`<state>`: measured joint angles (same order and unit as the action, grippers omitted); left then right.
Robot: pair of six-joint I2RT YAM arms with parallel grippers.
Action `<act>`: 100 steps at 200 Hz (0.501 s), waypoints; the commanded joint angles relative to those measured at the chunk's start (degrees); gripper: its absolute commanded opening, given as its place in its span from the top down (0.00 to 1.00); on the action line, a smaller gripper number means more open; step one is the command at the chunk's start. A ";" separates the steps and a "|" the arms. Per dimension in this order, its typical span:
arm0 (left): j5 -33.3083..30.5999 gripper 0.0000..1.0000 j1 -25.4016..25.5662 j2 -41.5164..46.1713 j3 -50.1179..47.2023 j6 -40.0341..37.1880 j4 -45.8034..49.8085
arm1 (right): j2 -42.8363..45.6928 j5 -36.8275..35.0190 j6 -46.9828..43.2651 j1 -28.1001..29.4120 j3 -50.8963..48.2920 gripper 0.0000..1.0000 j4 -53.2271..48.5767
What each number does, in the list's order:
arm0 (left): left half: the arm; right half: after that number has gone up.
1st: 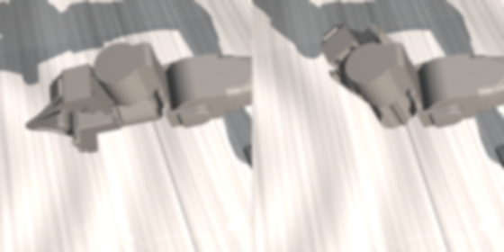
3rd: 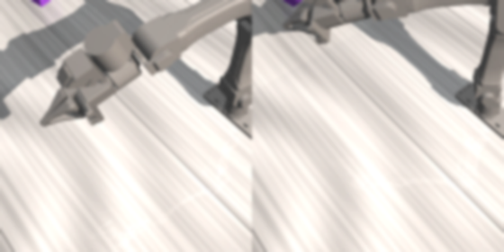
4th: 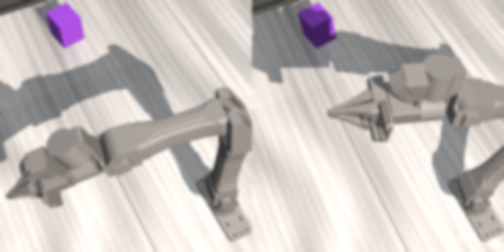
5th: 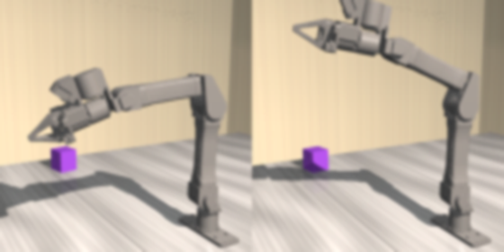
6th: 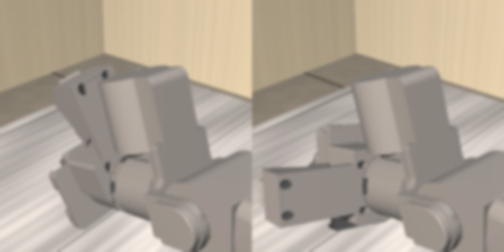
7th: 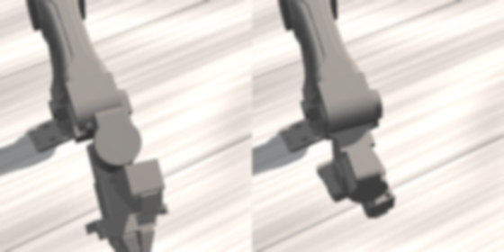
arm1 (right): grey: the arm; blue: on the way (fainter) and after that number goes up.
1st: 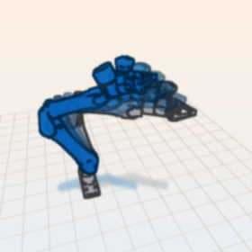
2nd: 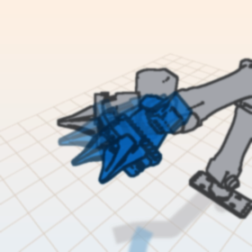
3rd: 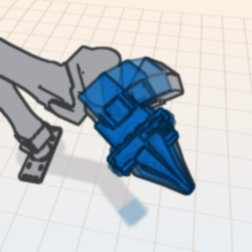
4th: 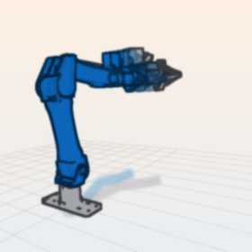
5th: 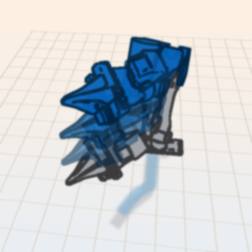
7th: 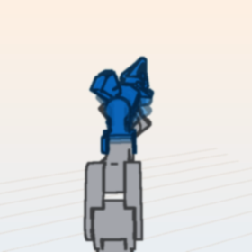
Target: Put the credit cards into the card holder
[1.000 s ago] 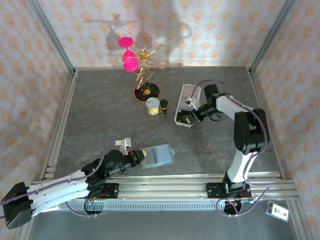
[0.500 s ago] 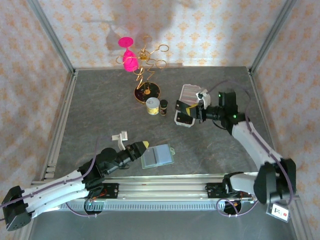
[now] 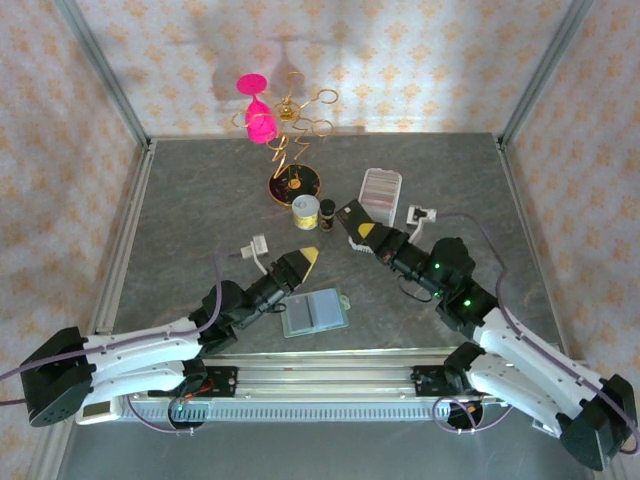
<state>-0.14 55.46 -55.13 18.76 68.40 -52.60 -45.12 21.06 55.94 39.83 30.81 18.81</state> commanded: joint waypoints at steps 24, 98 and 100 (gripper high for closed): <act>-3.52 0.57 0.81 -1.73 3.12 1.66 -5.53 | -3.06 -11.18 4.64 10.23 0.14 1.00 9.62; -4.73 0.76 0.95 -1.03 4.26 2.11 -4.85 | -8.65 -12.17 1.21 17.44 5.17 1.00 11.50; -4.70 0.77 0.96 -0.98 4.26 2.11 -4.83 | -8.73 -12.18 1.13 17.62 5.15 1.00 11.75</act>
<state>-4.60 55.90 -56.60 20.67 70.70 -54.74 -53.06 10.96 58.26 55.72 34.00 26.35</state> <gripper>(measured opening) 0.266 0.044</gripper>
